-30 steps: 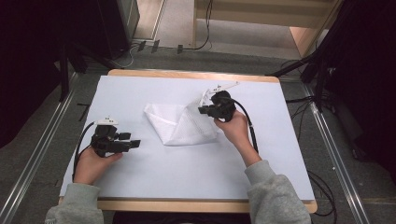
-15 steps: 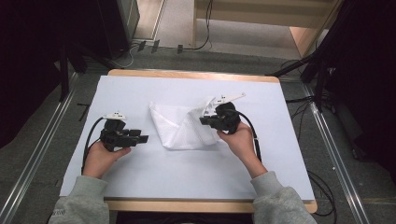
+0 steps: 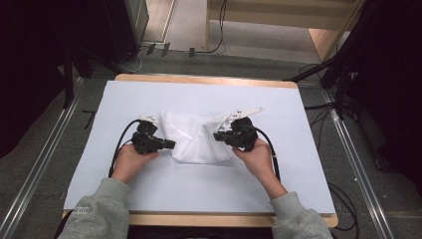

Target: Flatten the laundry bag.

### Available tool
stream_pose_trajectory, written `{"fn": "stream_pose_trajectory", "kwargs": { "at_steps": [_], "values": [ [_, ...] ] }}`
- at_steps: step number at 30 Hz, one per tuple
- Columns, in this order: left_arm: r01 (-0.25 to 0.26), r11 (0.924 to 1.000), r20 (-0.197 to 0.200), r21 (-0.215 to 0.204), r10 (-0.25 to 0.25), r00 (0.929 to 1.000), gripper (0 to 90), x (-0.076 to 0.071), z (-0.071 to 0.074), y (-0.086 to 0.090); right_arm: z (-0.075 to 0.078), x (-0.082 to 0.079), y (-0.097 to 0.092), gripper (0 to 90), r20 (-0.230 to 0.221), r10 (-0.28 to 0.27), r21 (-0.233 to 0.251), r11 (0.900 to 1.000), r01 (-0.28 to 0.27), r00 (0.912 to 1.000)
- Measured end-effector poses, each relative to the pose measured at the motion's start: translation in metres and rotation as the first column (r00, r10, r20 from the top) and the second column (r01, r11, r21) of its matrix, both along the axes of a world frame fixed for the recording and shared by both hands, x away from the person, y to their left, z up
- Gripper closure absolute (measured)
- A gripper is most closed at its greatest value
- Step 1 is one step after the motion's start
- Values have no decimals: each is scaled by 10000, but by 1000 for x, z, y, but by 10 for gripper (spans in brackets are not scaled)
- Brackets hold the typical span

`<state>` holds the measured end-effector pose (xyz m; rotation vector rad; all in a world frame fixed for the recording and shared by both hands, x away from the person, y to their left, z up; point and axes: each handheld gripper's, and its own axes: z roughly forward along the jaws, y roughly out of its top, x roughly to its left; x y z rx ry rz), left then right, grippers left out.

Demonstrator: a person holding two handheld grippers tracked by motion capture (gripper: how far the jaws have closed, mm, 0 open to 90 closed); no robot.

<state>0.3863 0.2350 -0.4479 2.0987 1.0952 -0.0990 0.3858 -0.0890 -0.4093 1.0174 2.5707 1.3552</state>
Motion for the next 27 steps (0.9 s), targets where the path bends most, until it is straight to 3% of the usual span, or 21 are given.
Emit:
{"fn": "stream_pose_trajectory", "kwargs": {
  "at_steps": [1, 3, 5, 10, 17, 27],
  "values": [
    [129, 9991, -137, 413, -124, 9998, 887, 3, -6, -3, 0, -1, 0, 897, -15, 8, -4, 10000, -8, 10000],
    [151, 9986, -210, 510, -140, 9997, 888, 4, -10, -4, 1, -3, 0, 897, -30, -2, 11, 10000, 2, 10000],
    [69, 9997, -325, 236, -62, 9995, 886, 6, -12, -2, 1, -6, 0, 898, -23, 70, 44, 10000, -70, 10000],
    [114, 9993, -224, 356, -106, 9997, 884, 5, -12, -2, 2, -19, 0, 897, 26, 333, 159, 9993, -334, 9994],
    [118, 9990, -105, 433, -113, 9999, 880, 4, -12, -3, 6, -55, -4, 898, 140, 708, 203, 9973, -711, 9974],
    [108, 9990, -253, 441, -97, 9996, 878, 7, -11, -3, -1, -93, -9, 896, 83, 1196, 455, 9917, -1199, 9928]
  ]
}}
